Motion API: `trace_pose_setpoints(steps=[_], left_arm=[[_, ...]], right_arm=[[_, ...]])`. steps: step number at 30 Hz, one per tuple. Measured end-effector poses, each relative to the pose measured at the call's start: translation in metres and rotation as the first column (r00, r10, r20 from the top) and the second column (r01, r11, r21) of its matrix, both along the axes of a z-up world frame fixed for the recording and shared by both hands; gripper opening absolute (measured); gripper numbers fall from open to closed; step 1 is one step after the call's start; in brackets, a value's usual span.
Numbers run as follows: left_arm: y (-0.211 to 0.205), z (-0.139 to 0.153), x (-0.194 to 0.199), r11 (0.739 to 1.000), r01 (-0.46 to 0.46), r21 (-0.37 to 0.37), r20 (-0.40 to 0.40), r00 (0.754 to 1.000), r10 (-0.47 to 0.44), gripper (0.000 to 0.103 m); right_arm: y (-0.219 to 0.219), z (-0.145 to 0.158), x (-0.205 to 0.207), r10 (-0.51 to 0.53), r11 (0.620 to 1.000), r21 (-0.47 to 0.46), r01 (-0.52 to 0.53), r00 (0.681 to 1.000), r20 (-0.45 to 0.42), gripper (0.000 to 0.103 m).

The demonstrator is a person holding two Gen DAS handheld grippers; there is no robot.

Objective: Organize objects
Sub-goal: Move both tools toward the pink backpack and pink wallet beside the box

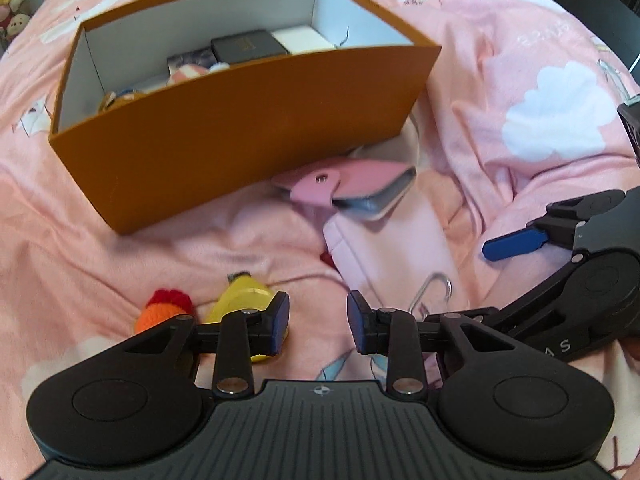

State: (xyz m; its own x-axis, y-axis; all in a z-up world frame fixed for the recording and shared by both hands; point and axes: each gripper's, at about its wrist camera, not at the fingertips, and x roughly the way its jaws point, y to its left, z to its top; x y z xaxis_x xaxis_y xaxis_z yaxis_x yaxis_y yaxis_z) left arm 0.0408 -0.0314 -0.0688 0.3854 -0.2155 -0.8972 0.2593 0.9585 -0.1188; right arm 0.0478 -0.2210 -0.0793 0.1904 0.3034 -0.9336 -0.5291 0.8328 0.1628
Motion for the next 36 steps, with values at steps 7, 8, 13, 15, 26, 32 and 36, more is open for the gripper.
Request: trace_pose_setpoints(steps=[7,8,13,15,26,32,36], left_arm=[[-0.002,-0.005,-0.001,0.999,0.032,0.0,-0.033,0.999,-0.032,0.036],[-0.002,-0.005,-0.001,0.999,0.032,0.0,-0.034,0.999,-0.032,0.036],[-0.002,-0.006,-0.001,1.0,0.026,0.004,-0.042,0.999,-0.026,0.036],[-0.002,-0.005,-0.001,1.0,0.026,0.004,-0.038,0.999,-0.026,0.036],[0.012,0.011,-0.009,0.997,0.016,-0.069,0.033,0.999,-0.013,0.036],[0.011,0.019,-0.012,0.994,0.036,-0.102,0.073,0.997,-0.029,0.036],[0.005,0.022,-0.013,0.991,0.085,-0.108,0.114,0.991,-0.073,0.037]], right_arm=[[0.006,-0.013,-0.003,0.026,0.999,-0.024,-0.027,0.999,-0.032,0.095],[0.008,-0.015,-0.002,0.034,0.999,-0.027,-0.035,0.999,-0.033,0.095],[0.01,-0.017,-0.002,0.059,0.998,-0.018,-0.06,0.998,-0.038,0.089],[0.011,-0.017,-0.004,0.073,0.997,-0.009,-0.073,0.997,-0.041,0.08],[0.006,0.022,-0.017,0.08,0.996,0.038,-0.085,0.99,0.114,0.062],[0.005,0.055,-0.012,0.062,0.992,0.094,-0.087,0.967,0.249,0.059],[0.01,0.065,0.002,0.042,0.989,0.125,-0.081,0.957,0.287,0.058]])
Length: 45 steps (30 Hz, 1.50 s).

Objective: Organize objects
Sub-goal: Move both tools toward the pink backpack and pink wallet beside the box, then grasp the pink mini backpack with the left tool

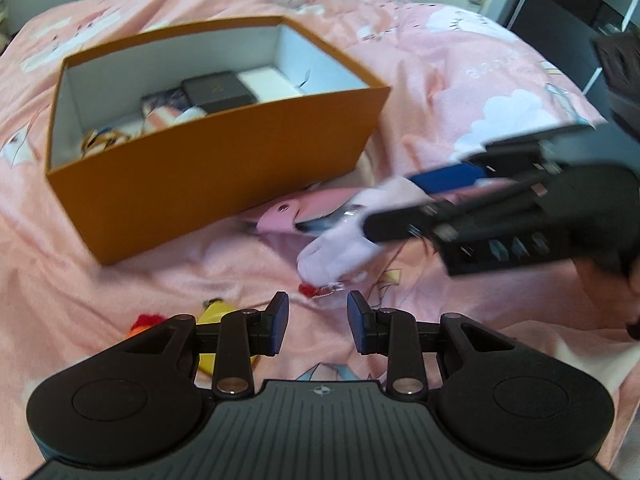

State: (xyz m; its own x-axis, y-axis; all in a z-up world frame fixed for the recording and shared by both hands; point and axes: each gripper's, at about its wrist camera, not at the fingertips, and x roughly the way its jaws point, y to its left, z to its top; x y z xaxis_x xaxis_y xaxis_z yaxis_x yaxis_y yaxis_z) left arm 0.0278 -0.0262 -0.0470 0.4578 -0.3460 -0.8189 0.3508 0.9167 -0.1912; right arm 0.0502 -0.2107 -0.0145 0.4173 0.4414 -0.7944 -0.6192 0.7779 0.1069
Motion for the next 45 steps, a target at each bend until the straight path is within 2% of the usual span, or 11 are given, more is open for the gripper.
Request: trace_pose_setpoints(steps=[4,7,15,18,24,26,27,32,37,42,45], left_arm=[[-0.006,-0.001,0.004,0.999,0.036,0.003,0.038,0.999,-0.036,0.045],[-0.009,-0.004,0.011,0.999,0.033,-0.016,0.044,0.999,-0.032,0.052],[-0.022,-0.012,0.035,0.998,0.044,-0.033,0.055,0.998,-0.043,0.055],[-0.027,-0.019,0.041,0.999,0.039,-0.01,0.04,0.998,-0.039,0.054],[-0.02,-0.022,0.045,0.998,0.012,-0.062,0.01,1.0,-0.012,0.047],[-0.021,-0.021,0.043,0.998,0.016,-0.06,0.02,1.0,-0.015,0.038],[-0.021,-0.02,0.042,0.998,0.017,-0.062,0.021,1.0,-0.015,0.037],[-0.014,-0.02,0.045,0.995,-0.029,-0.097,-0.014,1.0,0.028,0.034],[-0.01,-0.018,0.045,0.993,-0.044,-0.106,-0.028,0.999,0.041,0.034],[-0.011,-0.016,0.044,0.995,-0.037,-0.088,-0.019,0.999,0.035,0.033],[-0.01,-0.016,0.045,0.996,-0.031,-0.087,-0.019,0.999,0.029,0.033]], right_arm=[[0.003,0.005,0.015,-0.02,0.999,0.041,0.02,1.0,0.007,0.058],[0.003,0.0,0.027,-0.061,0.996,0.069,0.063,0.998,-0.025,0.059],[-0.001,-0.013,0.046,-0.092,0.983,0.152,0.106,0.991,-0.094,0.059],[-0.004,-0.015,0.05,-0.096,0.979,0.167,0.112,0.99,-0.1,0.059],[-0.019,-0.011,0.047,-0.12,0.978,0.164,0.13,0.99,-0.067,0.068],[-0.027,-0.009,0.045,-0.124,0.973,0.188,0.138,0.989,-0.084,0.068],[-0.031,-0.007,0.043,-0.129,0.971,0.191,0.143,0.988,-0.083,0.068],[-0.047,-0.003,0.032,-0.119,0.978,0.165,0.128,0.991,-0.064,0.069],[-0.041,-0.022,0.024,-0.059,0.997,0.052,0.063,0.996,-0.066,0.066],[-0.03,-0.036,0.025,0.026,1.0,0.014,-0.025,0.998,-0.05,0.057],[-0.022,-0.042,0.027,0.093,0.995,-0.018,-0.094,0.995,-0.027,0.057]])
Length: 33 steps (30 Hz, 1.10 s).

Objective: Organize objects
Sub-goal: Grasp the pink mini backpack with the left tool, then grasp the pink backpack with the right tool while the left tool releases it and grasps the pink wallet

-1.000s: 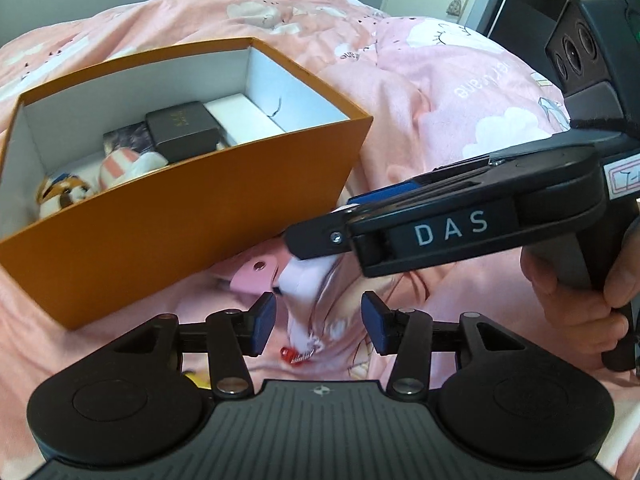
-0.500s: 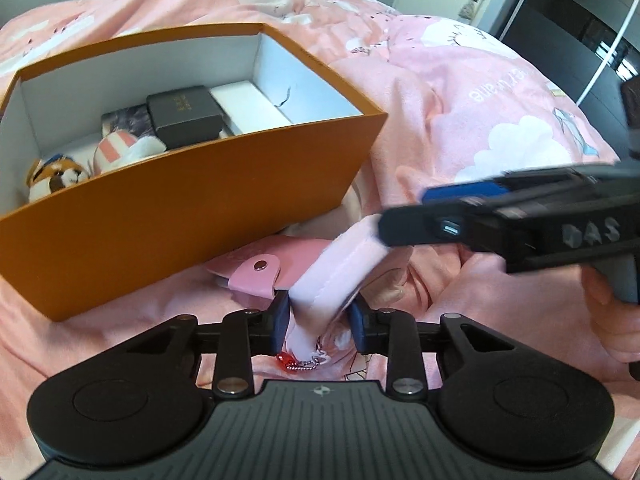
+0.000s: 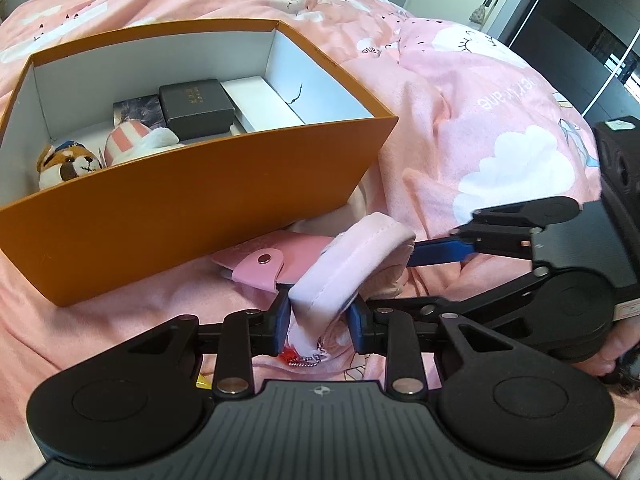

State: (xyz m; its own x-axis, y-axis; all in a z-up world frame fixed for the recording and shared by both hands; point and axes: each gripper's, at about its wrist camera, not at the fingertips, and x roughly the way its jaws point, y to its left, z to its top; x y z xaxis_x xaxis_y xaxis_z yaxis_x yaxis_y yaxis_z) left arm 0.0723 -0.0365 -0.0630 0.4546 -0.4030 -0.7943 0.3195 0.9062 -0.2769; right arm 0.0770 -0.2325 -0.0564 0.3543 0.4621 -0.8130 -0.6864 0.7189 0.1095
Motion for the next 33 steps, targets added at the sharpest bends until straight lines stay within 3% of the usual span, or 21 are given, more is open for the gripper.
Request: trace_pose_setpoints(steps=[4,6,9,11,17,21,24,26,29,33], left_arm=[[0.0,0.001,0.001,1.0,0.006,-0.004,-0.003,1.0,-0.006,0.034],[-0.001,0.003,0.0,1.0,0.007,0.005,0.001,1.0,-0.007,0.034],[0.003,0.008,-0.002,1.0,-0.003,-0.009,0.013,1.0,0.003,0.043],[0.009,0.012,-0.003,0.998,-0.012,-0.054,0.004,1.0,0.012,0.047],[0.02,0.017,0.003,0.988,-0.067,-0.138,-0.034,0.997,0.063,0.052],[0.022,0.006,0.012,0.978,-0.13,-0.16,-0.116,0.987,0.112,0.053],[0.023,-0.008,0.019,0.965,-0.198,-0.174,-0.192,0.968,0.164,0.053],[0.028,-0.019,0.026,0.947,-0.255,-0.197,-0.249,0.947,0.203,0.057],[0.036,-0.036,0.037,0.905,-0.361,-0.225,-0.348,0.897,0.271,0.059],[0.04,-0.056,0.049,0.859,-0.448,-0.249,-0.448,0.84,0.308,0.059]], right_arm=[[0.011,-0.011,0.002,0.062,0.998,-0.024,-0.062,0.998,0.016,0.055],[0.013,-0.014,-0.001,0.071,0.997,-0.047,-0.069,0.997,0.04,0.044],[0.008,-0.011,-0.003,0.058,0.997,-0.042,-0.057,0.997,0.042,0.026],[0.001,-0.007,-0.002,0.04,0.999,-0.025,-0.04,0.999,0.017,0.022],[-0.021,0.017,-0.003,-0.023,1.0,0.002,0.023,1.0,-0.005,0.015],[-0.039,0.031,0.005,-0.102,0.994,-0.033,0.103,0.994,0.024,0.014],[-0.051,0.031,0.017,-0.178,0.978,-0.091,0.186,0.98,0.087,0.014],[-0.057,0.024,0.029,-0.218,0.971,-0.087,0.223,0.974,0.064,0.014],[-0.06,0.011,0.043,-0.248,0.966,-0.077,0.247,0.969,0.005,0.016],[-0.06,0.004,0.051,-0.248,0.966,-0.081,0.246,0.969,-0.014,0.027]])
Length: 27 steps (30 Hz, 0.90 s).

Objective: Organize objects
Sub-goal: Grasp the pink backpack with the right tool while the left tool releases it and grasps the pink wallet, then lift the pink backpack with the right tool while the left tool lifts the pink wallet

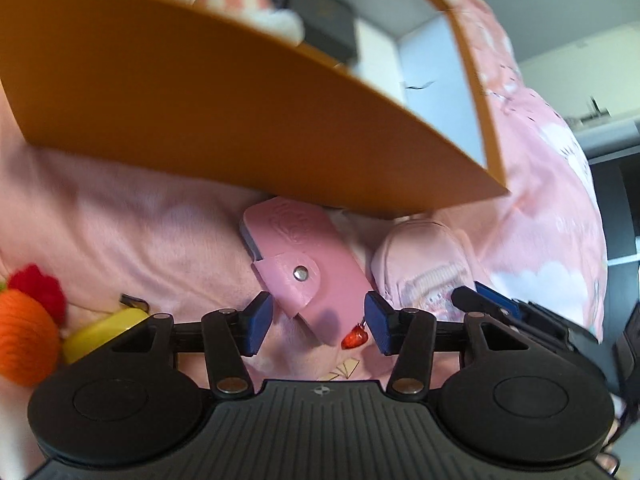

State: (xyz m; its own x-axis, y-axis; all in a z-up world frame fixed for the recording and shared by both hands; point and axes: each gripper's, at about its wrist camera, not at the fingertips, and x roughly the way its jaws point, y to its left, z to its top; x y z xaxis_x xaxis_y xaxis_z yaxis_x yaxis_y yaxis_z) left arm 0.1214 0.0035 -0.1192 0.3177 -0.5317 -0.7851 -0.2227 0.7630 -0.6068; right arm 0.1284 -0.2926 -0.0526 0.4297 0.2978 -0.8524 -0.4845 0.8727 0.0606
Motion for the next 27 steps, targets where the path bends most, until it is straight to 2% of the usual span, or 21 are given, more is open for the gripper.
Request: trace_pose_setpoints(steps=[5,8,13,17,21,27], left_arm=[[0.0,-0.024,0.011,0.997,-0.065,-0.042,-0.09,0.994,0.061,0.058],[0.003,-0.034,0.013,0.992,-0.11,-0.054,-0.115,0.988,0.103,0.051],[0.004,-0.04,0.018,0.99,-0.135,-0.05,-0.129,0.983,0.127,0.046],[0.004,-0.031,0.014,0.994,-0.108,-0.026,-0.103,0.989,0.105,0.035],[0.002,-0.015,0.003,0.998,-0.053,0.038,-0.055,0.997,0.055,0.034],[0.012,0.009,-0.02,0.998,-0.009,0.069,0.013,1.0,0.008,0.033]], right_arm=[[0.006,-0.005,0.011,0.029,0.999,0.021,-0.029,0.999,-0.017,0.034],[0.003,-0.015,0.022,0.017,0.999,0.05,-0.014,0.998,-0.063,0.037],[-0.007,-0.029,0.03,-0.011,0.994,0.111,0.026,0.991,-0.133,0.037],[-0.004,-0.03,0.026,0.001,0.995,0.098,0.011,0.993,-0.122,0.031],[0.001,-0.021,0.018,0.016,0.996,0.087,-0.008,0.996,-0.093,0.025],[0.003,0.003,0.002,0.04,0.993,0.114,-0.032,0.997,-0.067,0.023]])
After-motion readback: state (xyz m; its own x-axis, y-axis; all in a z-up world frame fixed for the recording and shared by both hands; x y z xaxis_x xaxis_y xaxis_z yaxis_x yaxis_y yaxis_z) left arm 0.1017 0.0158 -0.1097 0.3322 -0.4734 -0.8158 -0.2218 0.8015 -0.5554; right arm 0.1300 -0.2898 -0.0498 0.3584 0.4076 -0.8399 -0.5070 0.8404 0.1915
